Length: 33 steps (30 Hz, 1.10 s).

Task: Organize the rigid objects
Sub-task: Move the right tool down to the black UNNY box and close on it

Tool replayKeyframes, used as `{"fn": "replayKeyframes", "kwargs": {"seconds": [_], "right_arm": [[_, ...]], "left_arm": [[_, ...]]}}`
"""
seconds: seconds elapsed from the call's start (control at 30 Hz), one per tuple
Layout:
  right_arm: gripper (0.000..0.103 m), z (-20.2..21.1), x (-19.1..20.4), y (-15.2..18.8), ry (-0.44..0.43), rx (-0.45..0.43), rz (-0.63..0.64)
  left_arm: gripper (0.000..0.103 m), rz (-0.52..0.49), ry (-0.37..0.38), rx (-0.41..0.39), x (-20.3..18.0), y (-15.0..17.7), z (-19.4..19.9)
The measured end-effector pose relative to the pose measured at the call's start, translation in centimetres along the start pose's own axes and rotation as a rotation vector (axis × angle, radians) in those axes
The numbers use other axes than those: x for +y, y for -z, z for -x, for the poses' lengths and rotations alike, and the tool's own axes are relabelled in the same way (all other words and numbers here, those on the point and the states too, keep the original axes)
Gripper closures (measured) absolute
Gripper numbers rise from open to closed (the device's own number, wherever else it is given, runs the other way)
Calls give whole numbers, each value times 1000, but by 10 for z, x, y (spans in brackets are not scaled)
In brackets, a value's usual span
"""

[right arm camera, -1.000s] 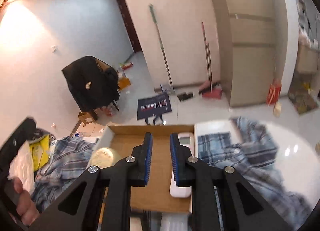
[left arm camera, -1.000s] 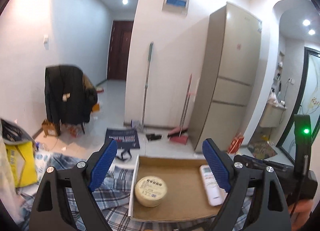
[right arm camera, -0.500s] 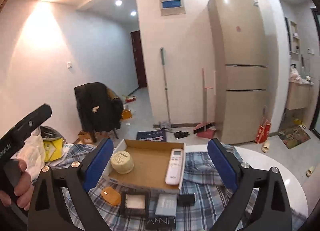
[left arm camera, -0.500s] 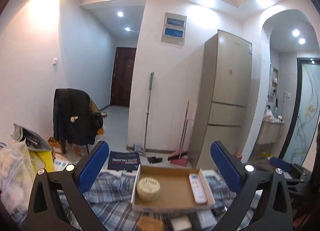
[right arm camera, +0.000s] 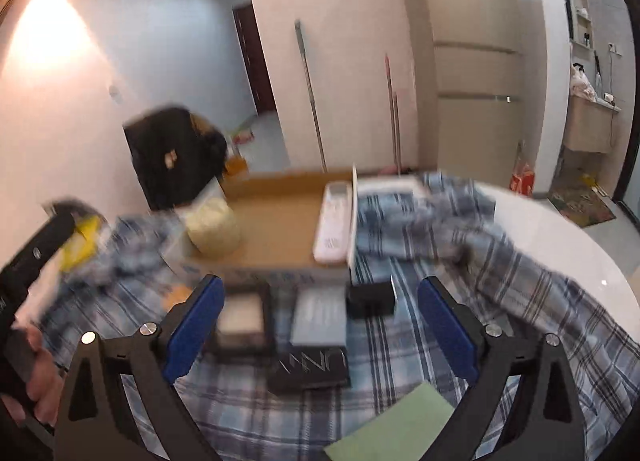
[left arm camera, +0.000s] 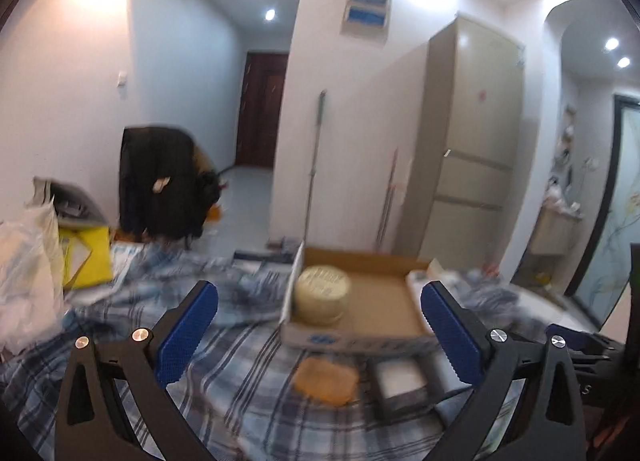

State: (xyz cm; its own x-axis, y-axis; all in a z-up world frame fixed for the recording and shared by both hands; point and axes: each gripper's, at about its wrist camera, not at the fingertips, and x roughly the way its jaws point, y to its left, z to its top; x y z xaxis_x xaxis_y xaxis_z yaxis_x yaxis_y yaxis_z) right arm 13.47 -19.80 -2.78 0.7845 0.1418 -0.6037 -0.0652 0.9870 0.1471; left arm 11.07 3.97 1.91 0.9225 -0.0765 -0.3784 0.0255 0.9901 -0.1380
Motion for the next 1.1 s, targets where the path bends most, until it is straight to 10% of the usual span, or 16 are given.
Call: {"fn": "replayKeyframes", "kwargs": {"seconds": [0.57,1.1], "right_arm": [[6,-56,18,52,49,264,155],[13,-66,18,60,58,315,168]], "left_arm": [[0,-130,-54,80,-18,34,-26],[0,-86,-106,100,-7,34,-32]]}}
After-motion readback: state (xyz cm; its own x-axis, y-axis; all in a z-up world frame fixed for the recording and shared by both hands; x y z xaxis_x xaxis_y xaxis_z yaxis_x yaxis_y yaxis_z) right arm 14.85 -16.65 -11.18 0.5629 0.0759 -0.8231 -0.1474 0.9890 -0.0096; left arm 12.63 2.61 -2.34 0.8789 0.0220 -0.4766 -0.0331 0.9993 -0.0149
